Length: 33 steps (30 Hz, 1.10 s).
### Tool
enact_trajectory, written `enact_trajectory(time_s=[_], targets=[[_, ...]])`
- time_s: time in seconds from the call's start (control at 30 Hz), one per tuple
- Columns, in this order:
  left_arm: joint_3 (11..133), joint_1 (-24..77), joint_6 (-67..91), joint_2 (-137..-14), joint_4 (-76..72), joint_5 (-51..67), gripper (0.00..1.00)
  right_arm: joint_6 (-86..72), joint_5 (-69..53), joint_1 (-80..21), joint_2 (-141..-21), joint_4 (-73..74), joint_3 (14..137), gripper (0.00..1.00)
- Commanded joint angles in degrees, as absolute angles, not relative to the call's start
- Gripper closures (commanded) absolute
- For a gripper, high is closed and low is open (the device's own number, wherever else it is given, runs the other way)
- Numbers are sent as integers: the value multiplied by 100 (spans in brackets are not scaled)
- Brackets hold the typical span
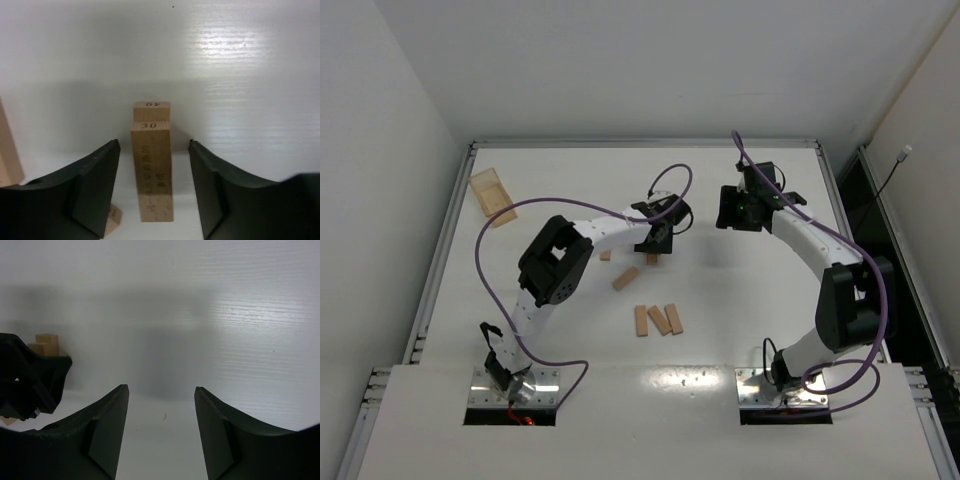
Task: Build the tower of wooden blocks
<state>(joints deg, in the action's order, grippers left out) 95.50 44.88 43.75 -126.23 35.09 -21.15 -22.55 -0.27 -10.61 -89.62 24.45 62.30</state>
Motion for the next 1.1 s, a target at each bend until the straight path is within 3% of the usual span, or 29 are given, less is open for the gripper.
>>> enact_trajectory(time_s=[0.0, 0.23, 0.77, 0.93, 1.07], targets=[[9457, 4438, 4535, -12771, 3639, -1881, 41, -2338, -97, -1037, -8868, 2250, 6205, 48], [9571, 4438, 4290, -12657, 3586, -1960, 21, -2233, -149, -1089, -8868, 2250, 6205, 48], [10125, 4438, 2532, -10627, 3313, -1792, 12, -1196, -448, -1028, -8648, 2145, 5968, 31], [9784, 4351, 2198, -9793, 3261, -2617, 12, -248, -1929, -1186, -8596, 2214, 6020, 30], [9116, 3353, 2030, -9151, 3095, -2287, 12, 769, -2513, -1966, -8657, 2346, 6152, 32]])
